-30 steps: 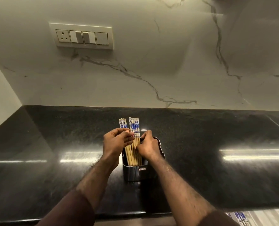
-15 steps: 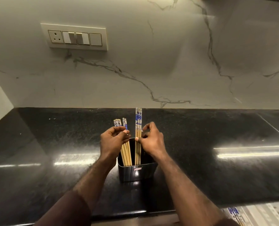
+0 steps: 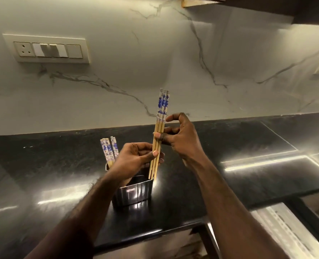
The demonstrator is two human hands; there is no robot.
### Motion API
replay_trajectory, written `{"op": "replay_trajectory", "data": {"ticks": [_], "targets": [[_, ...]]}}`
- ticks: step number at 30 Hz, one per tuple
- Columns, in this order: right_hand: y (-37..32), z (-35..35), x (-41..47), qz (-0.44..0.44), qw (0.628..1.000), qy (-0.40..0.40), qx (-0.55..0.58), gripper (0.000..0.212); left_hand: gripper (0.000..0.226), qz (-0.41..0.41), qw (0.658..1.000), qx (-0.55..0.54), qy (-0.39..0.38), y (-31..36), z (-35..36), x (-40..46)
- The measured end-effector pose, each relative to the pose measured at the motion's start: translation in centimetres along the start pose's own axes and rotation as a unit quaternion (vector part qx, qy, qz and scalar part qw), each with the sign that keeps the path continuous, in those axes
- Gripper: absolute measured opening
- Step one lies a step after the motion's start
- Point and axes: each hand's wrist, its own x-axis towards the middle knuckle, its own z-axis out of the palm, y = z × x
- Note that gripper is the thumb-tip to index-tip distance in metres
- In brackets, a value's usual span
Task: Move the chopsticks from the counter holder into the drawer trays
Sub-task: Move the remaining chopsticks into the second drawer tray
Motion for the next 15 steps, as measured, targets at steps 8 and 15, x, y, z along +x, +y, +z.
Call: {"op": "replay_trajectory", "data": {"ticks": [8, 15], "targets": [[0.0, -10.7, -7.5, 0.046, 0.997, 0.044, 0.039, 0.041, 0.021, -0.008, 0.997, 0.000, -0.073, -1.5, 11.6, -1.5], [0.9, -22.9, -17.1, 0.074, 0.992, 0.055, 0.085, 0.030, 0.015, -0.023, 0.993, -0.014, -0.111, -4.1, 25.9, -5.2]]}}
